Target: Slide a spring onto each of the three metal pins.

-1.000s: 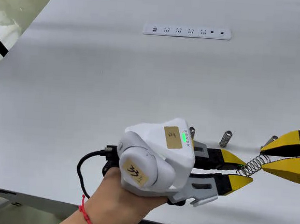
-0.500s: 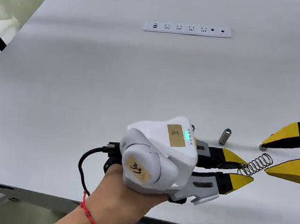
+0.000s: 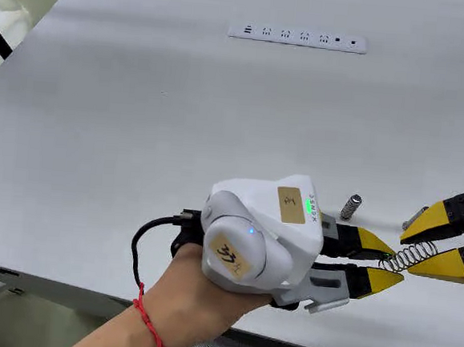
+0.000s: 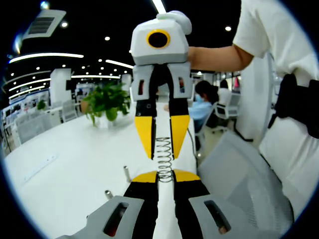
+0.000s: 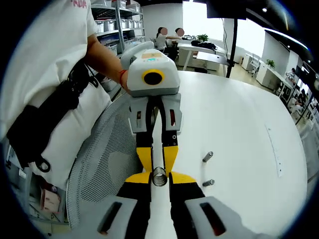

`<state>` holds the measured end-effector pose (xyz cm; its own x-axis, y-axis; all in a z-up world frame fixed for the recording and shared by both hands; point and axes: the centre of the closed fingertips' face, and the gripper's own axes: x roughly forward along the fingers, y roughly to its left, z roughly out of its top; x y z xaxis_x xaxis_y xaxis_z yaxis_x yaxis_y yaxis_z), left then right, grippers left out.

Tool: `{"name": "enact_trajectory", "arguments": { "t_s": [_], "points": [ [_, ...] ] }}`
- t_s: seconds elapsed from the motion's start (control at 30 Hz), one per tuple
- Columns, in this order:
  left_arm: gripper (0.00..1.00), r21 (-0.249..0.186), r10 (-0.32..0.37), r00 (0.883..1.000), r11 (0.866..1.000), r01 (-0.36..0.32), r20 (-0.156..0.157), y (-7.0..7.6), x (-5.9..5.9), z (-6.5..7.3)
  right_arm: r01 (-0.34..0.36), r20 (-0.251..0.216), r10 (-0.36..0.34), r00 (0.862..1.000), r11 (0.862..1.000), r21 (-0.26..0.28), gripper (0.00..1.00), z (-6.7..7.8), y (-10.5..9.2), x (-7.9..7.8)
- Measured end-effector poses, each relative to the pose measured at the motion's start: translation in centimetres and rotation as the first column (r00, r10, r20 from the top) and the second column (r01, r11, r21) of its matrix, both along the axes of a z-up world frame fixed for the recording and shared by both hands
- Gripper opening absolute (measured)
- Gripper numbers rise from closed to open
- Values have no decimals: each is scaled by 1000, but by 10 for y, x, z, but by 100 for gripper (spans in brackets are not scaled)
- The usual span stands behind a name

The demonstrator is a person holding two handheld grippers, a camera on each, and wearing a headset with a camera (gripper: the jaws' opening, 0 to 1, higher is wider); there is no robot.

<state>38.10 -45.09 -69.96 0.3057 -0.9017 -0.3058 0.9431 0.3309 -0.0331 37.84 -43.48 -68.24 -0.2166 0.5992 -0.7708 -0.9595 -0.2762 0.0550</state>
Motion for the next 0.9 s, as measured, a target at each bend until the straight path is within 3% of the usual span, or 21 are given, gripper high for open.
{"name": "enact_trajectory", "arguments": {
  "t_s": [0.3,0.9],
  "points": [
    [10,1,-5,1000,1000,5,6,0,0,0,-34,-6,34,999,999,-36,13,-3,-2,-3],
    [10,4,-9,1000,1000,9,-4,0,-2,-2,-44,0,44,999,998,-54,12,-6,-1,-5]
  ]
}}
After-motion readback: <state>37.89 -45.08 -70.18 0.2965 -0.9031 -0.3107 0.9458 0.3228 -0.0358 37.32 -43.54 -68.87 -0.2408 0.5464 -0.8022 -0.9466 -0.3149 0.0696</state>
